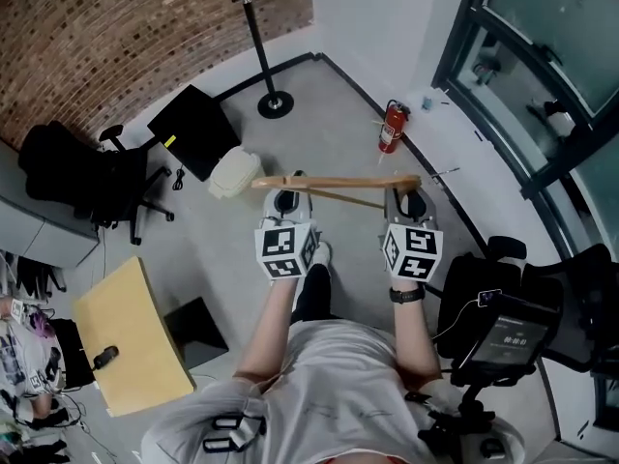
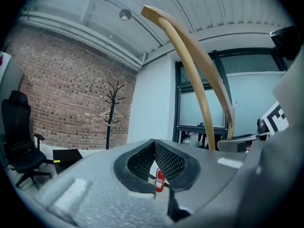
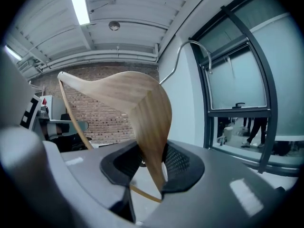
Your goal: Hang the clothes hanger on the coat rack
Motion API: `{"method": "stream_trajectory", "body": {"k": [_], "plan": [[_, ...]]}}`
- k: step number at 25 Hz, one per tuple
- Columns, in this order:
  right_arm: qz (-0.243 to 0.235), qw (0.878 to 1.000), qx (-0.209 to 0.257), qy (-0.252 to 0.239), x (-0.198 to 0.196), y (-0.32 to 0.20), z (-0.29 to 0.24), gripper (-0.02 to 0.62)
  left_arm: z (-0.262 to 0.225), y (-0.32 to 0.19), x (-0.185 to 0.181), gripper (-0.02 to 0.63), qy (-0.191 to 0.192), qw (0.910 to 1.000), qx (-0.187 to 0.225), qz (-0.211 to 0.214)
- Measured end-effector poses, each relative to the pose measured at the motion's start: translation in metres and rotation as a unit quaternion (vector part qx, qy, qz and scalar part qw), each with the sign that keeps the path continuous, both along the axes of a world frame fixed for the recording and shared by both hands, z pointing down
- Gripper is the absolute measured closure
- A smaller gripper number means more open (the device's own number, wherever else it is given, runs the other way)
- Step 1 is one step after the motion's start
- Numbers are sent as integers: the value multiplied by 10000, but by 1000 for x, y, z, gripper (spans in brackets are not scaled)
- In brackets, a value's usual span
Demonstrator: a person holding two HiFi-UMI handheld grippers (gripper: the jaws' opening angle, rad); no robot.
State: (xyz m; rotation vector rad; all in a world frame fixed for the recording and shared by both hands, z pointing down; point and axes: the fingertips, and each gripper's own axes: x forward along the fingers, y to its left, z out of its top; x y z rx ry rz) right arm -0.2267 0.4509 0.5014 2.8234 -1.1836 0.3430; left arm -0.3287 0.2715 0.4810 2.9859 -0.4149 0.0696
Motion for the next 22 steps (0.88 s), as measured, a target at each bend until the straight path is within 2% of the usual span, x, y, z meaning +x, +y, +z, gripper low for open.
{"method": "stream_trajectory", "body": {"k": [3,7,12,15,18,22], "plan": [[68,9999,7,78,44,-18,5,469,7,-16,50,606,96,9999,-84,114],[12,9997,-100,217,104,-60,-13,469,-11,-64,115,606,276,9996,-38,40],[-110,9991,121,403,165,-142,-41,469,-32,-142,166,606,422,9990,155,-66],[-403,9972,253,570,182,-192,-54,469,-33,-184,189,606,472,9987,145,-154],[-696,9954,359,561,190,-232,-58,469,-23,-212,207,606,407,9990,-62,-179],[-863,9950,217,457,215,-266,-47,469,-6,-238,228,606,256,9990,-203,-290]]}}
